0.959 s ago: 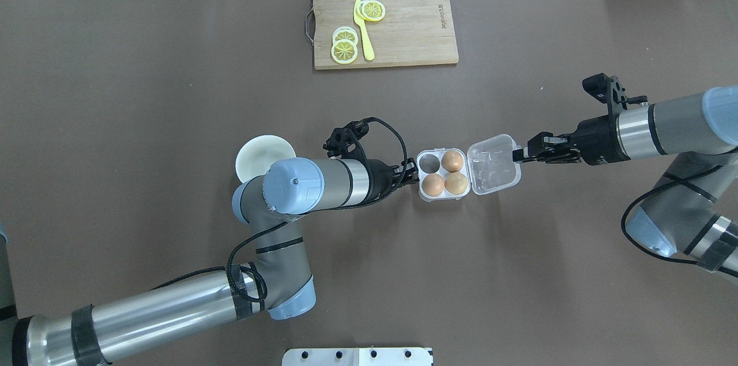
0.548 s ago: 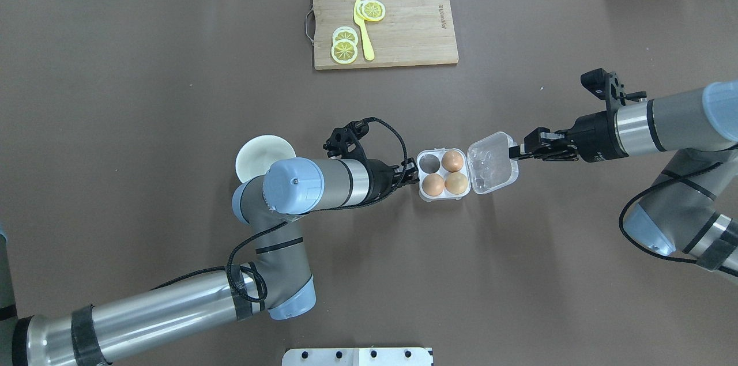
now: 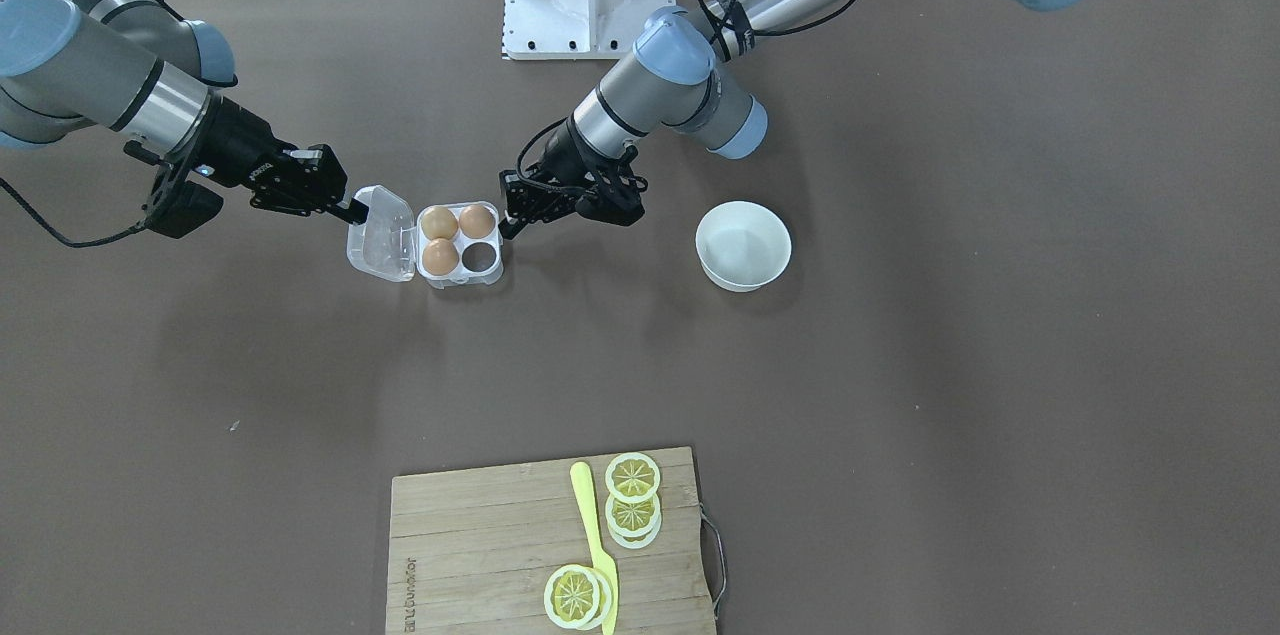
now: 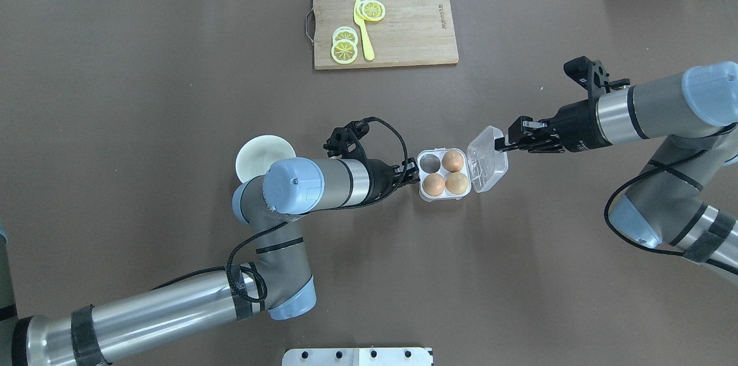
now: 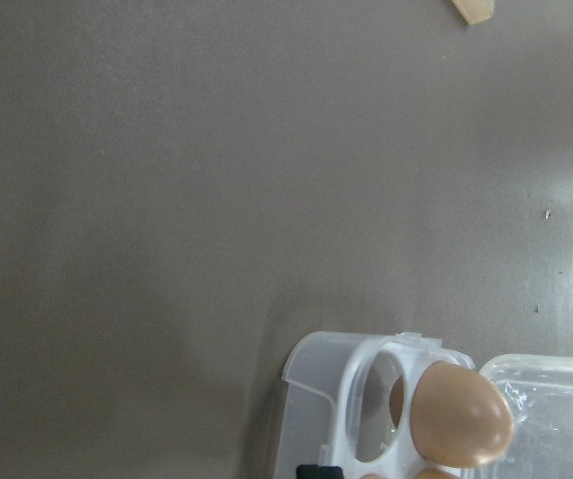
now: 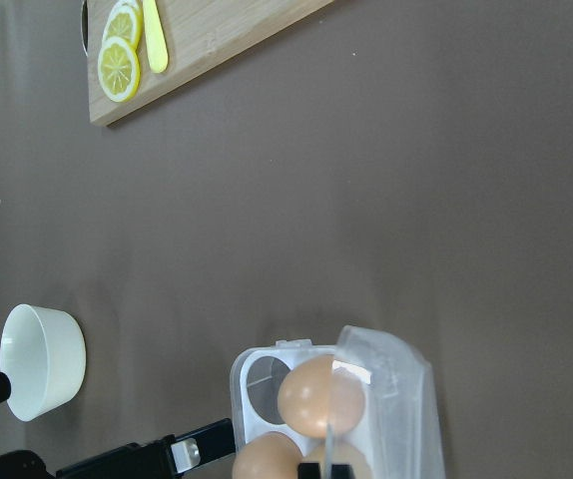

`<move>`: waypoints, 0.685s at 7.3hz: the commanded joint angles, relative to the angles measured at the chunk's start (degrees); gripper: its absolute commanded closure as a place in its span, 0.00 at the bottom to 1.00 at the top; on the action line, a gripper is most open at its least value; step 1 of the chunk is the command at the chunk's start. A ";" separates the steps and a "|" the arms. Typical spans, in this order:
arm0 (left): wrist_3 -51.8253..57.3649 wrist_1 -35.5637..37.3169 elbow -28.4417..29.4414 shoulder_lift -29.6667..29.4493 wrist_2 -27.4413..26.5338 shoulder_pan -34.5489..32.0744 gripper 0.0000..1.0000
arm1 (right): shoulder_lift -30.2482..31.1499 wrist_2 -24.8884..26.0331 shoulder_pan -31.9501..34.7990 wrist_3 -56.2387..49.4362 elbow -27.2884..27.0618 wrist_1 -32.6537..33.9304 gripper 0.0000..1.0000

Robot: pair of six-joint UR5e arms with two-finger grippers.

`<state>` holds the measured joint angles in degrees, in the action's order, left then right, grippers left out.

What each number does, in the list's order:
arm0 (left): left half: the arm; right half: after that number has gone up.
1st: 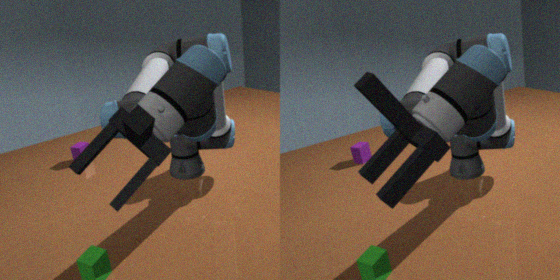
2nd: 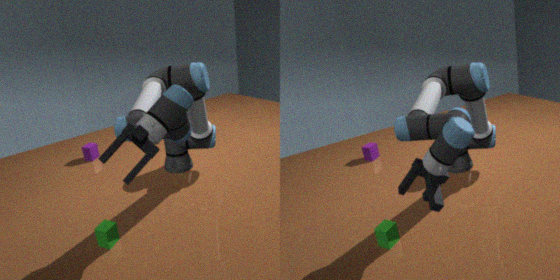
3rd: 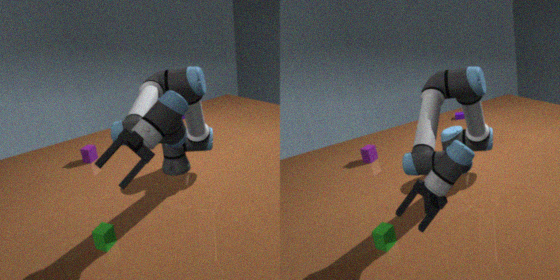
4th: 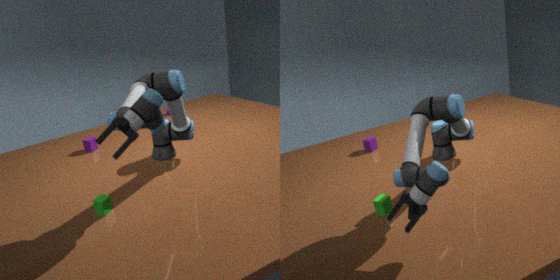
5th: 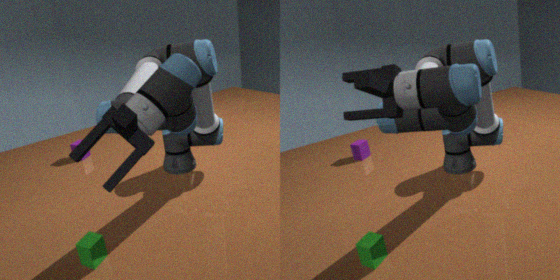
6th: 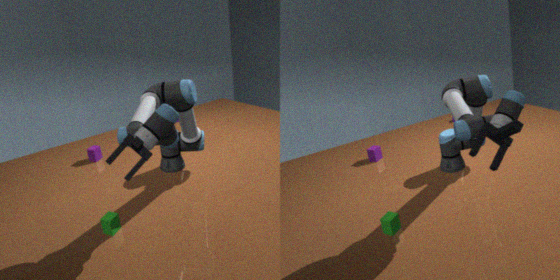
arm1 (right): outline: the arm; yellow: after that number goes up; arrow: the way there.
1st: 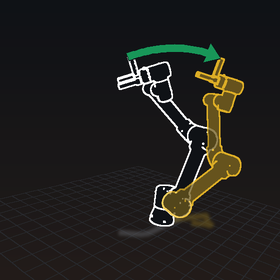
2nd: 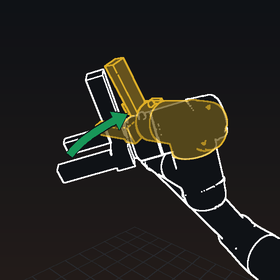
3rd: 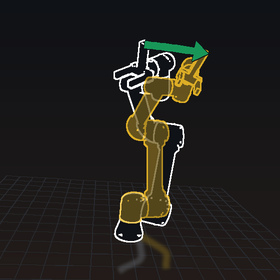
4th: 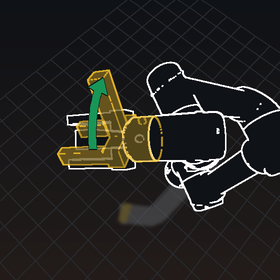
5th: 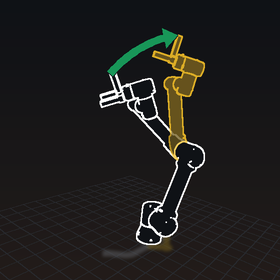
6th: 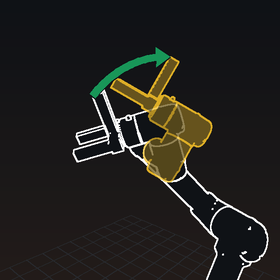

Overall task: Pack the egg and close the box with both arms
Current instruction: 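Swing the clear lid up and over the eggs with the right gripper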

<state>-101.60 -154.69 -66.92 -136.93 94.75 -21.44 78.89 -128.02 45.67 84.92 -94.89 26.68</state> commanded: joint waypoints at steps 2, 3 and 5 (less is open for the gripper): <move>0.00 0.00 -0.05 0.00 0.00 0.00 1.00 | -1.99 0.31 -0.32 0.33 -0.56 3.29 0.83; 0.00 0.00 -0.05 0.00 0.08 0.00 1.00 | -2.25 0.40 -0.41 0.33 -0.64 3.29 0.83; 0.00 0.00 -0.05 0.00 0.08 0.00 1.00 | -3.22 0.49 -0.50 0.33 -1.16 4.68 0.83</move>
<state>-101.60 -154.69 -66.97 -136.94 94.78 -21.42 76.24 -127.57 45.23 85.29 -95.62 30.36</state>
